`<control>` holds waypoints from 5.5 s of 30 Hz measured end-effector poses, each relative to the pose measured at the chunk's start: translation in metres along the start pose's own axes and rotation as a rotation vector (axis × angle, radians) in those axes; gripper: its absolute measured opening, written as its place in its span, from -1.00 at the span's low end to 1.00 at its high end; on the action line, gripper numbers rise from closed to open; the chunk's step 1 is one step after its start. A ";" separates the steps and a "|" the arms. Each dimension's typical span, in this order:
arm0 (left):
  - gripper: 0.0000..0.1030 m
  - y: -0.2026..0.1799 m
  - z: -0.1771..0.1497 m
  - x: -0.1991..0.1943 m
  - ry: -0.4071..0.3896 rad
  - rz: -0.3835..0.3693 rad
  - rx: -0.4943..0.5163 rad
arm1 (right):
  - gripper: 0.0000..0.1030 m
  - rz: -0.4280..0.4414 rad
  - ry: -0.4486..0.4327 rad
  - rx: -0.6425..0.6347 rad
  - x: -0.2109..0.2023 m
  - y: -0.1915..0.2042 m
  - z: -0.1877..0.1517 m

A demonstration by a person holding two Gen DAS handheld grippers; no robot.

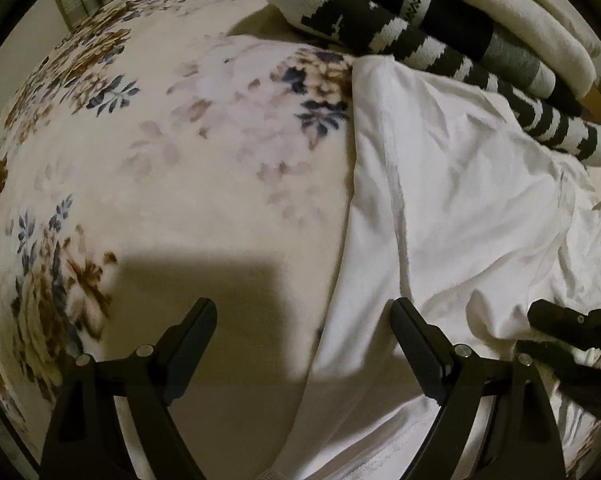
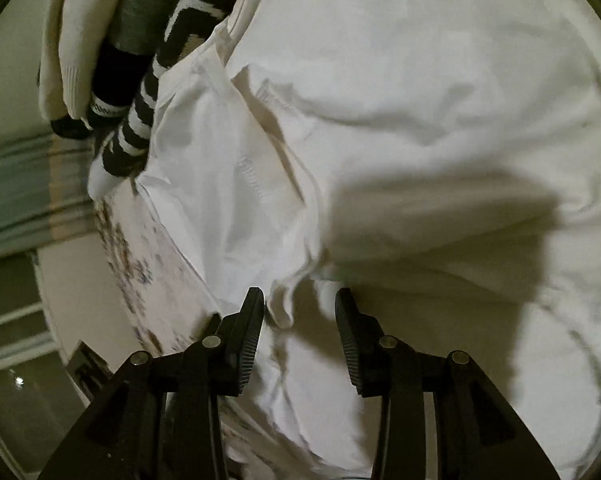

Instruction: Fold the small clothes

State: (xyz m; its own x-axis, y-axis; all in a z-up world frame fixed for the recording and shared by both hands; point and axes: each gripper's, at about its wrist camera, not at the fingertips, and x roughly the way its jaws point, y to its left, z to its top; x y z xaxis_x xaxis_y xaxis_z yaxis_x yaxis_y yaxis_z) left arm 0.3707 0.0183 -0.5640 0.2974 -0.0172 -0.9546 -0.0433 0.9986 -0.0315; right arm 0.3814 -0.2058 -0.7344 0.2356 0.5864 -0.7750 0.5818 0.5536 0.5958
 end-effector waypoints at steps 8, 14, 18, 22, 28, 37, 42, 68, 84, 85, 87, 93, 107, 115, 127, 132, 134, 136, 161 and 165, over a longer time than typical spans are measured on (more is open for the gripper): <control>0.72 0.000 0.004 -0.004 0.031 -0.006 0.015 | -0.96 -0.166 -0.067 -0.078 -0.036 -0.005 0.007; 0.72 -0.019 0.064 -0.041 -0.062 -0.068 0.076 | 0.05 -0.277 -0.201 -0.281 -0.102 0.042 0.037; 0.72 -0.045 0.120 -0.030 -0.091 -0.050 0.165 | 0.23 -0.433 -0.314 -0.392 -0.124 0.069 0.095; 0.72 -0.072 0.164 0.014 -0.018 -0.038 0.268 | 0.24 -0.579 -0.327 -0.511 -0.107 0.076 0.155; 0.72 -0.093 0.178 0.058 0.062 -0.012 0.403 | 0.38 -0.651 -0.136 -0.599 -0.051 0.065 0.206; -0.89 -0.072 0.189 0.051 -0.007 -0.138 0.408 | -0.87 -0.551 -0.142 -0.643 -0.064 0.068 0.201; -0.91 -0.051 0.177 0.002 -0.145 -0.168 0.389 | -0.89 -0.483 -0.227 -0.676 -0.100 0.079 0.175; 0.16 0.078 -0.043 -0.065 0.073 -0.401 -0.178 | 0.21 -0.324 -0.171 -0.330 -0.197 -0.079 -0.063; 0.16 0.036 -0.046 -0.003 0.161 -0.234 0.116 | 0.22 -0.561 -0.028 -0.411 -0.141 -0.091 -0.046; 0.16 0.038 -0.049 -0.009 0.150 -0.242 0.097 | 0.22 -0.527 -0.061 -0.405 -0.149 -0.085 -0.047; 0.16 0.039 -0.051 -0.018 0.128 -0.248 0.066 | 0.22 -0.449 -0.114 -0.393 -0.158 -0.072 -0.049; 0.17 0.020 -0.070 0.000 0.132 -0.133 0.155 | 0.27 -0.600 -0.082 -0.516 -0.109 -0.059 -0.061; 0.36 0.090 -0.142 -0.094 0.073 -0.266 -0.038 | 0.27 -0.456 -0.098 -0.284 -0.192 -0.116 -0.163; 0.36 0.141 -0.231 -0.073 0.233 -0.201 -0.067 | 0.27 -0.510 -0.029 -0.084 -0.184 -0.214 -0.259; -0.76 0.145 -0.255 -0.044 0.199 -0.210 -0.019 | -0.54 -0.408 -0.057 0.036 -0.149 -0.258 -0.301; -0.96 0.145 -0.252 -0.063 0.182 -0.295 -0.075 | -0.90 -0.342 -0.077 0.035 -0.153 -0.237 -0.314; -0.96 0.153 -0.251 -0.075 0.175 -0.326 -0.123 | -0.90 -0.291 -0.063 0.039 -0.159 -0.227 -0.319; -0.96 0.165 -0.244 -0.086 0.164 -0.352 -0.178 | -0.90 -0.250 -0.055 0.036 -0.168 -0.214 -0.322; -0.97 0.098 0.055 -0.045 0.008 -0.479 -0.404 | -0.91 -0.018 -0.247 0.078 -0.257 -0.069 -0.020; -0.96 0.078 0.080 -0.014 0.037 -0.414 -0.360 | -0.91 -0.024 -0.272 0.102 -0.237 -0.071 0.019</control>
State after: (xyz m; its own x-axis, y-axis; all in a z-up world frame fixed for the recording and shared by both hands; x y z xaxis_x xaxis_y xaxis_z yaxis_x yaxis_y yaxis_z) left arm 0.4394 0.1006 -0.5295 0.3258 -0.4133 -0.8503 -0.2550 0.8276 -0.5000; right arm 0.2991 -0.3950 -0.5966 0.4129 0.3865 -0.8247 0.6614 0.4953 0.5632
